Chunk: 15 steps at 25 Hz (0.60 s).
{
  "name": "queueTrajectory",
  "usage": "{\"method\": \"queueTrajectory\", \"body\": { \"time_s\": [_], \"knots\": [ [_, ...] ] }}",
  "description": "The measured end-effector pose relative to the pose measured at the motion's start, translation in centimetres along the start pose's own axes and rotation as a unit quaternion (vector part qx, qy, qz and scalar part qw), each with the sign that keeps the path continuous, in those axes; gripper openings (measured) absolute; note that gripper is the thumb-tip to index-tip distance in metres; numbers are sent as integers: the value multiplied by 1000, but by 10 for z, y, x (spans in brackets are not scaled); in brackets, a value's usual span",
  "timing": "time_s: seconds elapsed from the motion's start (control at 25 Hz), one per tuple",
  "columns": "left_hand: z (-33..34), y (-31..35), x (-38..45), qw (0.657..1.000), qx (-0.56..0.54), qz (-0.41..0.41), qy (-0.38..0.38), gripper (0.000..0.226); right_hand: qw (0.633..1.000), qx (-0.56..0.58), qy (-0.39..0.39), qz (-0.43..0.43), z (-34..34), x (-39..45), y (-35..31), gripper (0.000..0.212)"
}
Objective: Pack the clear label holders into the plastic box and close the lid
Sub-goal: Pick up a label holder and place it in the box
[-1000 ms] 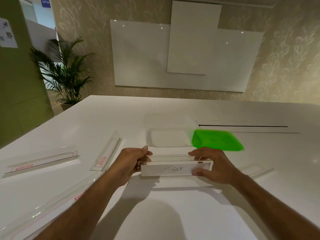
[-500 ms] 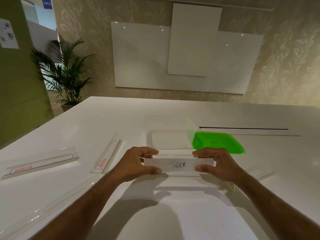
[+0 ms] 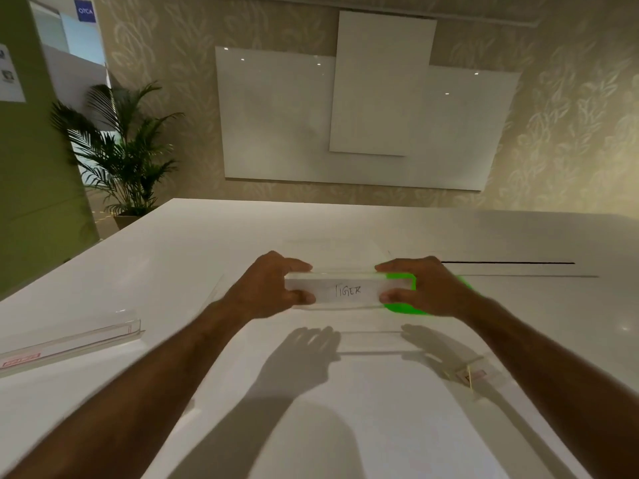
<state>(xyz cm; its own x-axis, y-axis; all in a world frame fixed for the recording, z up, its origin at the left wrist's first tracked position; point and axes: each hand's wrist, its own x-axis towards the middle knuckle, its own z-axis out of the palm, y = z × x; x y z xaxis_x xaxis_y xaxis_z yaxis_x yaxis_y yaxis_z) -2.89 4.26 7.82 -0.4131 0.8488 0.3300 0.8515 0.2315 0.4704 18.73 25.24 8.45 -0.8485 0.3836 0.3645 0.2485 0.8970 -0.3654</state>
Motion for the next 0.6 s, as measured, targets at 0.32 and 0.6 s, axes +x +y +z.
{"method": "queueTrajectory", "body": {
  "time_s": [0.32,0.6],
  "knots": [
    [-1,-17,90,996,90,-6,5,60,993,-107,-35,25,-4,94,23,62],
    [27,-50,151,985,154,-46,-61,63,971,-196,-129,49,37,160,59,58]
  ]
}}
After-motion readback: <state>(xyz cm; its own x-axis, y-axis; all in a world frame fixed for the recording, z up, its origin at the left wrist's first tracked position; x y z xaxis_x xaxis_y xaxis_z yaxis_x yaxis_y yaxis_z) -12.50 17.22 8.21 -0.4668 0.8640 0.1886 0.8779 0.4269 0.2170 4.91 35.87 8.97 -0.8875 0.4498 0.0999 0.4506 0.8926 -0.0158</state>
